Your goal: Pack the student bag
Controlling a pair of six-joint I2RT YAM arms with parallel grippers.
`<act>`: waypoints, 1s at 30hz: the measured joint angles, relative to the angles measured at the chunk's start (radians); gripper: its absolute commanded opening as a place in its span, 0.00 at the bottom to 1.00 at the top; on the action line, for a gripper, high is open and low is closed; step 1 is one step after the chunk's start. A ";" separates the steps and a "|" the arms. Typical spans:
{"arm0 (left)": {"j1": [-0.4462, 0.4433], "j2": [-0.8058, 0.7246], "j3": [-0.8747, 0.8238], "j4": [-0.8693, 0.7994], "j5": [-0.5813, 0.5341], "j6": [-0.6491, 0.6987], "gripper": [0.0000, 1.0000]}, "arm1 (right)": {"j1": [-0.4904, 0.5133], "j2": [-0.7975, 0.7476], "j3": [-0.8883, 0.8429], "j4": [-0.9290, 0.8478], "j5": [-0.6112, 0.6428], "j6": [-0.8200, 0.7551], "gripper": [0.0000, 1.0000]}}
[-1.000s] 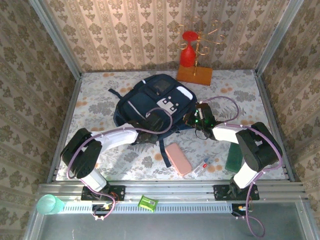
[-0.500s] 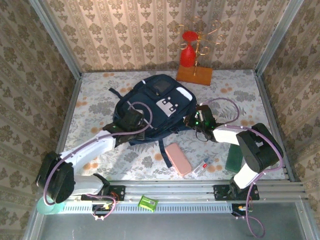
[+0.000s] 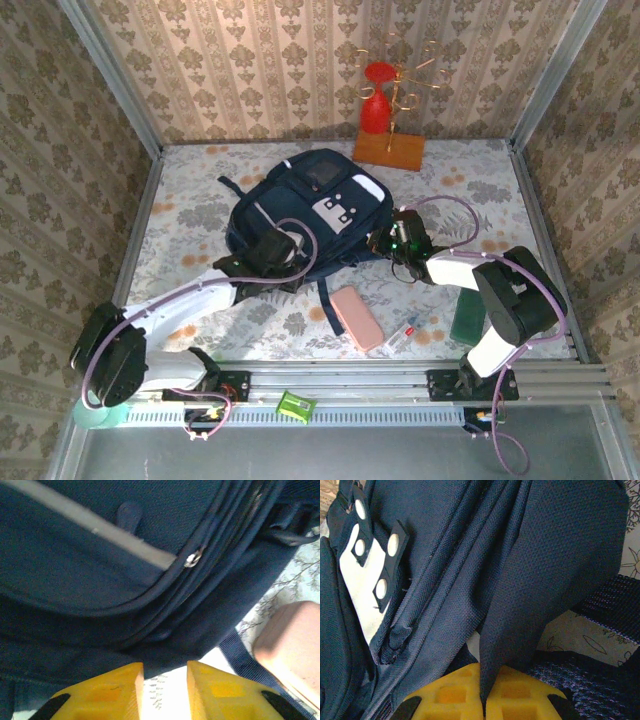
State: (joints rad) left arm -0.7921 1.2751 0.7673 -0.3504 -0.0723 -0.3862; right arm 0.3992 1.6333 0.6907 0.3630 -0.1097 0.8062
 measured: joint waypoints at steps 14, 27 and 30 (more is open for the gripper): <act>0.023 0.142 -0.021 0.016 -0.016 -0.025 0.13 | 0.000 0.004 0.000 0.005 -0.011 -0.002 0.00; 0.077 0.069 -0.145 0.213 0.136 -0.098 0.41 | -0.002 0.019 0.000 0.024 -0.026 -0.003 0.00; 0.114 -0.001 -0.174 0.224 0.156 -0.137 0.46 | -0.002 0.019 0.000 0.024 -0.026 -0.003 0.00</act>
State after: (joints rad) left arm -0.6781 1.2739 0.5934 -0.1265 0.0841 -0.5228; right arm 0.3973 1.6524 0.6907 0.3870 -0.1360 0.8032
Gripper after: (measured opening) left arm 0.439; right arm 0.080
